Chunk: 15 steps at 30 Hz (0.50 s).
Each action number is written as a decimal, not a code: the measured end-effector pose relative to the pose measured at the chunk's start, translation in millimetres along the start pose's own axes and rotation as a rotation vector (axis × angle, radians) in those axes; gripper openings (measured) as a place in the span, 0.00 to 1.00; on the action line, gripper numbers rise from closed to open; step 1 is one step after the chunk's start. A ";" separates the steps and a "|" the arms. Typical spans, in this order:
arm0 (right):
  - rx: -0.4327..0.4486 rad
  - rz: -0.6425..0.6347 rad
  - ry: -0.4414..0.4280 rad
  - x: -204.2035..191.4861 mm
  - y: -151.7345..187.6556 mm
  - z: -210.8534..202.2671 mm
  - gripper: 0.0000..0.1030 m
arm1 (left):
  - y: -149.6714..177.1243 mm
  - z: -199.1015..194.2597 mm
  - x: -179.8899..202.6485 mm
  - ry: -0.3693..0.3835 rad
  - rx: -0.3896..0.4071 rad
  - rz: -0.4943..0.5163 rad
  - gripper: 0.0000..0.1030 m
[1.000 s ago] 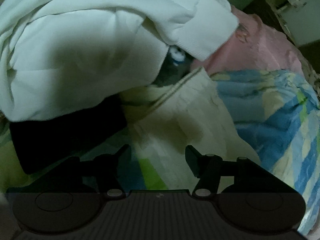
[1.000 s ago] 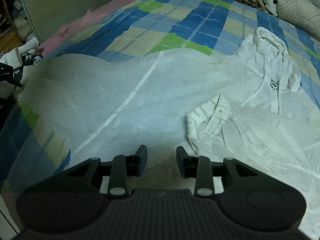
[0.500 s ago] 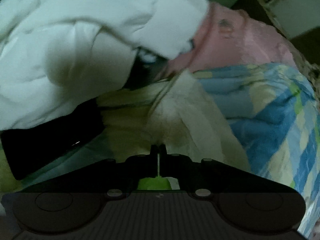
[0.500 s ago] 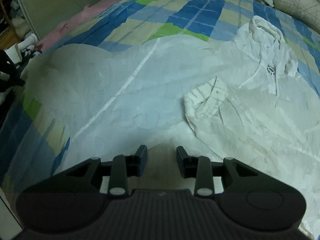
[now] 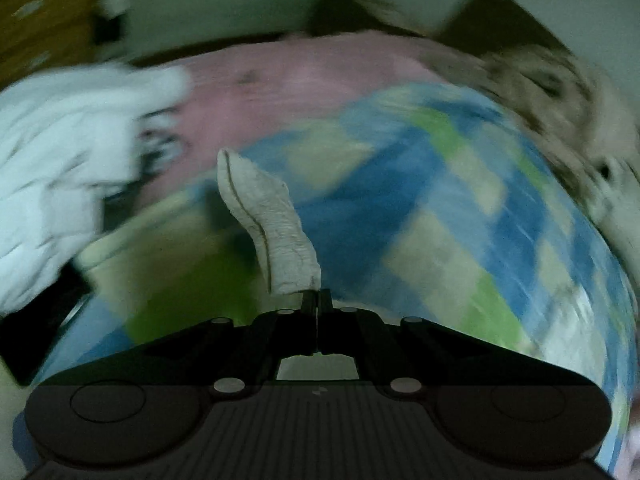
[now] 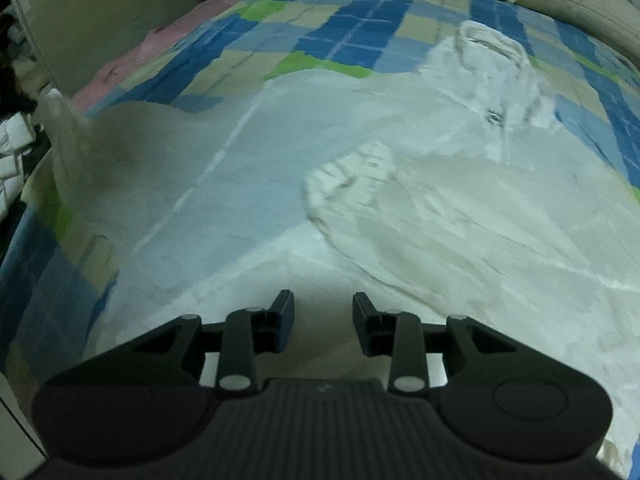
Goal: Fold clothes
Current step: 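Carry the other sleeve across the jacket body with the left gripper and release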
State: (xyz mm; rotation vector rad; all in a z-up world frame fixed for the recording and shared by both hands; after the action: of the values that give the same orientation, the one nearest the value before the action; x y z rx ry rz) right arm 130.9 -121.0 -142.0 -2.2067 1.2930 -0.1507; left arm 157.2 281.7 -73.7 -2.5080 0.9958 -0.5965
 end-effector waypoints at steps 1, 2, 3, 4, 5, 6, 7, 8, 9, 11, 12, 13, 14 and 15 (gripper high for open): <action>0.005 0.014 0.010 8.2 2.7 -4.7 0.35 | 5.2 -4.2 22.5 0.038 -0.005 0.050 0.00; 0.010 0.028 0.019 16.3 5.4 -9.2 0.35 | 14.0 -8.5 51.5 0.091 -0.017 0.110 0.00; 0.015 0.039 0.026 22.8 7.6 -12.7 0.35 | 21.7 -11.1 71.5 0.127 -0.027 0.152 0.00; 0.018 0.049 0.031 28.0 10.4 -15.4 0.35 | 28.1 -12.7 85.4 0.152 -0.036 0.181 0.00; 0.023 0.069 0.040 37.4 13.3 -19.3 0.35 | 39.9 -13.8 108.7 0.196 -0.056 0.224 0.00; 0.027 0.088 0.045 45.5 15.5 -22.2 0.35 | 48.0 -13.2 121.2 0.221 -0.069 0.248 0.00; 0.032 0.108 0.051 53.6 17.8 -25.1 0.35 | 57.3 -10.7 133.1 0.240 -0.086 0.270 0.00; 0.036 0.129 0.054 61.7 20.8 -27.3 0.35 | 69.3 -7.7 149.3 0.265 -0.108 0.298 0.00; 0.041 0.154 0.057 70.3 23.1 -29.7 0.35 | 81.3 -4.7 165.5 0.291 -0.131 0.327 0.00; 0.054 0.211 0.058 87.0 25.9 -34.1 0.35 | 108.9 2.8 196.2 0.334 -0.179 0.378 0.00; 0.060 0.239 0.056 93.7 26.5 -36.1 0.35 | 123.9 7.9 211.4 0.352 -0.204 0.400 0.00; 0.067 0.266 0.053 100.5 27.0 -38.0 0.35 | 141.3 13.7 229.1 0.372 -0.234 0.425 0.00; 0.074 0.296 0.051 107.7 27.6 -40.2 0.35 | 155.8 18.5 241.3 0.386 -0.259 0.442 0.00; 0.087 0.340 0.050 119.4 28.4 -44.7 0.35 | 168.7 22.8 250.3 0.396 -0.280 0.455 0.00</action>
State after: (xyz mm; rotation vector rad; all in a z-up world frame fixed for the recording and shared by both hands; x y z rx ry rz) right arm 155.4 -249.3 -141.7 -1.8890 1.6344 -0.1279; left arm 240.9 -6.4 -113.4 -2.3011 1.8429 -0.8704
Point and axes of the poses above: each gripper's, at about its wrist camera, not at the fingertips, and z roughly the way its jaws point, x to its right, y to its underside, the point moved 3 cm from there along z, roughly the way its jaws point, and after that the axes turned 5 degrees about -y, right-handed, at the moved point
